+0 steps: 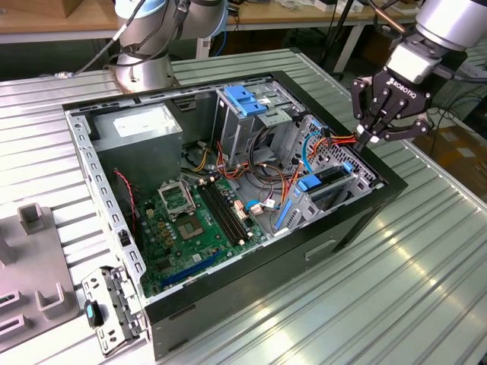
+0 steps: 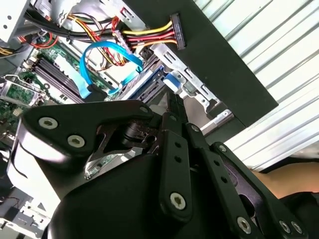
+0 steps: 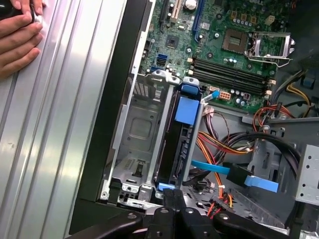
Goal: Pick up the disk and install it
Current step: 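Insert the first disk wire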
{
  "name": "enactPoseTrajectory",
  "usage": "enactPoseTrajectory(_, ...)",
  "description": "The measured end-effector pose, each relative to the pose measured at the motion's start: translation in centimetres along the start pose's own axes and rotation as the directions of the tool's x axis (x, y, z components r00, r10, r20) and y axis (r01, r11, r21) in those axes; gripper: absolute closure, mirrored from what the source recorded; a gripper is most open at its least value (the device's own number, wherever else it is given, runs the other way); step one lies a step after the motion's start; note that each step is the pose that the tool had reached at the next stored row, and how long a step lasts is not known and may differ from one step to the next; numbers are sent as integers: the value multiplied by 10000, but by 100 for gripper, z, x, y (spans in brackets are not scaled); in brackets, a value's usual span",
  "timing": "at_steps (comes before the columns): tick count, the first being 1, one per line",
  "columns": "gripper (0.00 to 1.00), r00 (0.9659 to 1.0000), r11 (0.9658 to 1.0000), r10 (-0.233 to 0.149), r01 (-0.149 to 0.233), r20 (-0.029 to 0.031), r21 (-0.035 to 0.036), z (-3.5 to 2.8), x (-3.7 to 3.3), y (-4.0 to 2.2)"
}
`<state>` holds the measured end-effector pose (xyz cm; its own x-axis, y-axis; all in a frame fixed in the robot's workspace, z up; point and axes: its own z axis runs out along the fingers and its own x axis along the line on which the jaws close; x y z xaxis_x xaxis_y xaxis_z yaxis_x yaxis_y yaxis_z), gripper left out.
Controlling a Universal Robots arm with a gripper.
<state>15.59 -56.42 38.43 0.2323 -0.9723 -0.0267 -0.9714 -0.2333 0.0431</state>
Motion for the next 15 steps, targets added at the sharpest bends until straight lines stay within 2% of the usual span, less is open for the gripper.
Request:
enactPoseTrajectory(10,89,9998,9998,-186,186,-13,13,6,-31,-32)
enactPoseTrajectory(13,89,9965,9965,-838,838,-43,3,11,-30,-36)
enactPoseTrajectory(15,89,9923,9923,-1235,1235,-60,-10,14,-30,-38)
